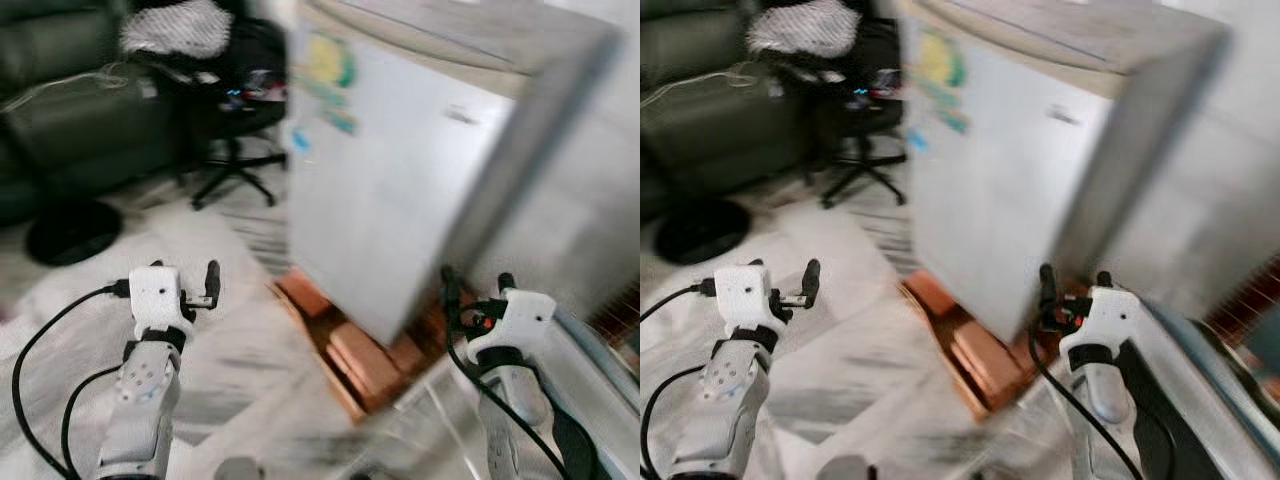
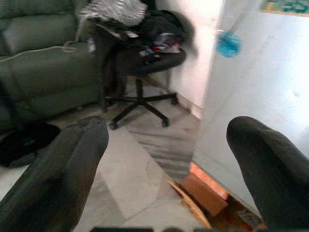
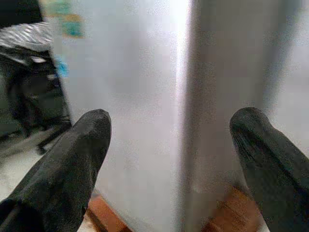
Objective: Restocking fridge
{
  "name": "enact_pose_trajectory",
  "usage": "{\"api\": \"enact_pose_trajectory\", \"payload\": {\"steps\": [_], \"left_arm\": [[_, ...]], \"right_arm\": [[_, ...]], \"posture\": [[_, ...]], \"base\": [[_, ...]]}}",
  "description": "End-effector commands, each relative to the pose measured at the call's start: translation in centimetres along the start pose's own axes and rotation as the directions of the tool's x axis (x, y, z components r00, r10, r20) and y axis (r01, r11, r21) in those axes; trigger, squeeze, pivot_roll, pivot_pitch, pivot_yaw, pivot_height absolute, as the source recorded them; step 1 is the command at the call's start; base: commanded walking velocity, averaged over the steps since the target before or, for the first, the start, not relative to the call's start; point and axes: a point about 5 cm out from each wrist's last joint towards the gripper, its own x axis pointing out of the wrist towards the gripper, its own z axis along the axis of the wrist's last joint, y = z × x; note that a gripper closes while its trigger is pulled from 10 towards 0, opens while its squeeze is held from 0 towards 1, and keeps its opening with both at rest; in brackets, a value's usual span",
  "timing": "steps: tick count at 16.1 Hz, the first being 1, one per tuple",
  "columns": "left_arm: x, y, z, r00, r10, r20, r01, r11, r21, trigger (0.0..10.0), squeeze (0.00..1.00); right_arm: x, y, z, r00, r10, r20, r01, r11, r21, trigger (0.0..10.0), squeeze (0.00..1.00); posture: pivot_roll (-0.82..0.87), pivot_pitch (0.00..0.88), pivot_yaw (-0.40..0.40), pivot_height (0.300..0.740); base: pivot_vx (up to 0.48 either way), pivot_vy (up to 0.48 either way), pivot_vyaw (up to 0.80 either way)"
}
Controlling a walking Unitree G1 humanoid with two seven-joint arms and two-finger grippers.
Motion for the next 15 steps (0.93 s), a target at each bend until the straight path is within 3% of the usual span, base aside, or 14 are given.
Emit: {"api": "enact_pose_trajectory", "payload": {"steps": [1,15], "left_arm": [[0.02,0.30,0.44,1.000,0.004,0.009,-0.004,1.000,-0.004,10.0,0.00],[0.76,-0.20,0.88,1.000,-0.019,0.025,0.019,1.000,-0.020,10.0,0.00]], "right_arm": [[0.13,0.31,0.24,1.000,0.007,0.005,-0.007,1.000,0.018,10.0,0.00],[0.87,0.68,0.35,1.000,0.026,0.008,-0.026,0.999,0.030,10.0,0.00]], "posture": [[0.07,0.029,-0.034,0.740],[0.08,0.034,-0.028,0.740]], "base": [[0.000,0.480,0.00],[0.000,0.480,0.00]]}}
